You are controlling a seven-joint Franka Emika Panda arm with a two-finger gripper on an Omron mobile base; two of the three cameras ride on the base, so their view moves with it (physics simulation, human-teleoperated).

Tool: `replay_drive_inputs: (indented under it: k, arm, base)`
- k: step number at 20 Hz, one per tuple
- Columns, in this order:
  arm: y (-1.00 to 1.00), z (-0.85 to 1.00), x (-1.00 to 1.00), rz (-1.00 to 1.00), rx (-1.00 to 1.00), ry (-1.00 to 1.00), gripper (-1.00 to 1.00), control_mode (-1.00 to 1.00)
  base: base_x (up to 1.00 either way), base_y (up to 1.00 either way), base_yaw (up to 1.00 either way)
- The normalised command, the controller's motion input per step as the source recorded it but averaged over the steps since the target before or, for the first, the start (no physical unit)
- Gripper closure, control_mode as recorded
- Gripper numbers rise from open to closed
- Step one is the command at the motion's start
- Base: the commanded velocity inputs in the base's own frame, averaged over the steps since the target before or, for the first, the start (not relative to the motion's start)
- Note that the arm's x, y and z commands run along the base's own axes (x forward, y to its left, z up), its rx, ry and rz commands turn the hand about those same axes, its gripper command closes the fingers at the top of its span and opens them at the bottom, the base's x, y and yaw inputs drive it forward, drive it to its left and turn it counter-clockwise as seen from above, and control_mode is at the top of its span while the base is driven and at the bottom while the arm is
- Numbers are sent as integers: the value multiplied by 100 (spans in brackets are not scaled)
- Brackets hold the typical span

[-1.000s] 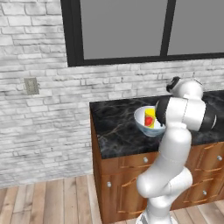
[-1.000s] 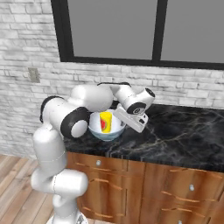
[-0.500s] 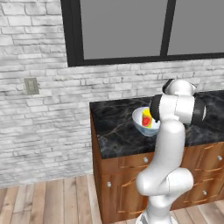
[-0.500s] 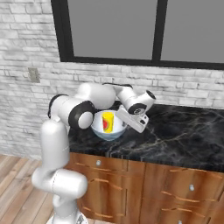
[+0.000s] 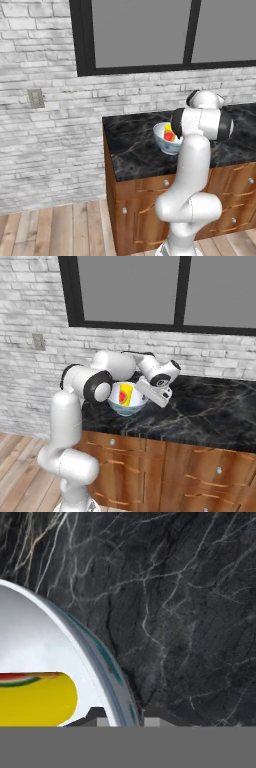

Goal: Place the cup inside the bowl on the dining table and move the bowl to any counter.

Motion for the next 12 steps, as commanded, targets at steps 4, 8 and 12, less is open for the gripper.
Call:
replay_drive_inputs:
  k: [4,8,12]
  arm:
    - [0,0,0,0,0,0,-100,-100]
    - [0,4,0,0,0,0,-100,-100]
    - [0,27,-1,0,0,0,-100,-100]
  base:
    - [0,0,0]
    - [0,0,0]
    - [0,0,0]
